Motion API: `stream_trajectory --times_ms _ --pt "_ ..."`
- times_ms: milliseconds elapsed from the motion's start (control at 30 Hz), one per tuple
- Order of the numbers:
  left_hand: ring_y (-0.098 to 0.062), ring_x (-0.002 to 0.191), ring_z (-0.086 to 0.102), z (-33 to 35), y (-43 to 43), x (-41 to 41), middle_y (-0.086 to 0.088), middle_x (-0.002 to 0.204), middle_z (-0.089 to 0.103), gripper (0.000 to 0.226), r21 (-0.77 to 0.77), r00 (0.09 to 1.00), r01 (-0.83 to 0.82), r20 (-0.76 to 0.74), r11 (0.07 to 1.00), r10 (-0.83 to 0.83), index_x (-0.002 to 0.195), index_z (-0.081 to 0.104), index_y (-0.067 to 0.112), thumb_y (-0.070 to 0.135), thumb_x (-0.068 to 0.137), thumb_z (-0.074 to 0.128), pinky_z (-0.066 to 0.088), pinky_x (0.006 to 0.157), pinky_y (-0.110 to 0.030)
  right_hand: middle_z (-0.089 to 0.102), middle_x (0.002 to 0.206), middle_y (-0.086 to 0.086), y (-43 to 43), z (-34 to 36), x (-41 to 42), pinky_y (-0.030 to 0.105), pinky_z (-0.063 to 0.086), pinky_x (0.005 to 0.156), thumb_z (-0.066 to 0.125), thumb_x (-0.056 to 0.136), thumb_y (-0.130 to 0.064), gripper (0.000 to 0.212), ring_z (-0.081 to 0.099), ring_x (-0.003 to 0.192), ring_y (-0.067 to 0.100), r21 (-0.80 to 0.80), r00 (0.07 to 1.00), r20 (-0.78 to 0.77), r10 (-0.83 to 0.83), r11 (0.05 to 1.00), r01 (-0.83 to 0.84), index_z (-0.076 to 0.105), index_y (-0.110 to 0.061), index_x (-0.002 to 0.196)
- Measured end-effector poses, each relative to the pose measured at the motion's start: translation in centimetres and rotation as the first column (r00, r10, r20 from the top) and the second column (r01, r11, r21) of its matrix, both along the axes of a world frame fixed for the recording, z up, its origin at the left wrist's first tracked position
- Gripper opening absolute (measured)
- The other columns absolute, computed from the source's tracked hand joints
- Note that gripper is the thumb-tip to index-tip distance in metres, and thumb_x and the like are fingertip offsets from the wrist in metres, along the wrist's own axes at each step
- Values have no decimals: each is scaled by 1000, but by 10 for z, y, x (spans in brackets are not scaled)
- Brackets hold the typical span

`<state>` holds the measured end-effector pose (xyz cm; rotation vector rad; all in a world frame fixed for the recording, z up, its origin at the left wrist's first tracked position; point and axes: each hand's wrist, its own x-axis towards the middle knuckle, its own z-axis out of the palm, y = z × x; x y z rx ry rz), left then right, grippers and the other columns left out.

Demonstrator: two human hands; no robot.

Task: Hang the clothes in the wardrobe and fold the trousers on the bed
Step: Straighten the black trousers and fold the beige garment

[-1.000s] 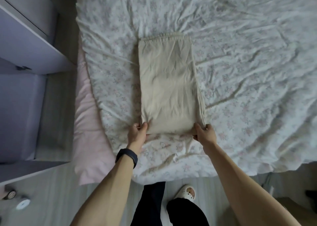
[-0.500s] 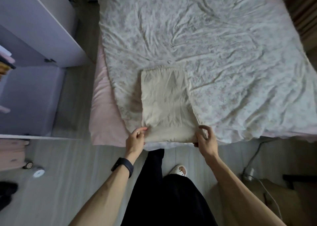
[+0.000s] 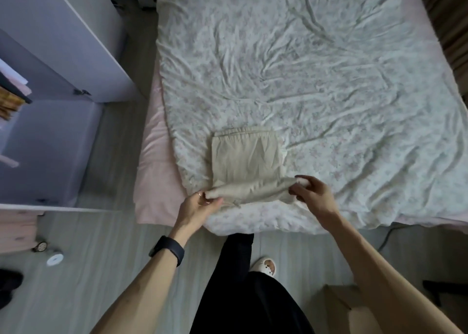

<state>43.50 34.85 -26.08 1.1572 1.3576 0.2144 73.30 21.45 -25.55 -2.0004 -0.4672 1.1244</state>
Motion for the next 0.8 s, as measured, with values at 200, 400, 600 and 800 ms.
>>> stream_trajectory --times_ms 200,400,600,800 --pt "-8 84 66 -28 114 55 4 91 71 33 251 984 62 -177 966 -17 92 69 22 55 90 66 51 71 -26 56 87 0 127 -29 41 27 46 75 67 92 -49 36 53 85 17 -93 960 274 57 995 -33 55 -26 67" --pt "-27 86 63 -95 195 97 -4 93 67 41 295 930 141 -366 945 -24 93 57 18 55 102 42 45 69 -36 60 76 1 210 -99 66 40 48 72 49 95 -65 50 60 81 31 -256 952 300 62 967 17 52 -16 80" --pt "-36 90 66 -148 215 122 -11 100 71 45 404 820 260 -572 877 21 114 56 21 53 105 26 39 65 -35 68 92 10 240 -145 75 44 52 74 30 95 -76 48 63 87 35 -352 891 425 162 936 -2 46 -31 89" --pt "-37 79 65 -183 243 141 -10 89 69 47 486 800 251 -592 837 103 107 57 22 57 103 26 41 62 -36 67 90 7 264 -175 89 40 48 73 33 89 -83 50 64 93 35 -343 875 462 144 939 26 52 -37 101"
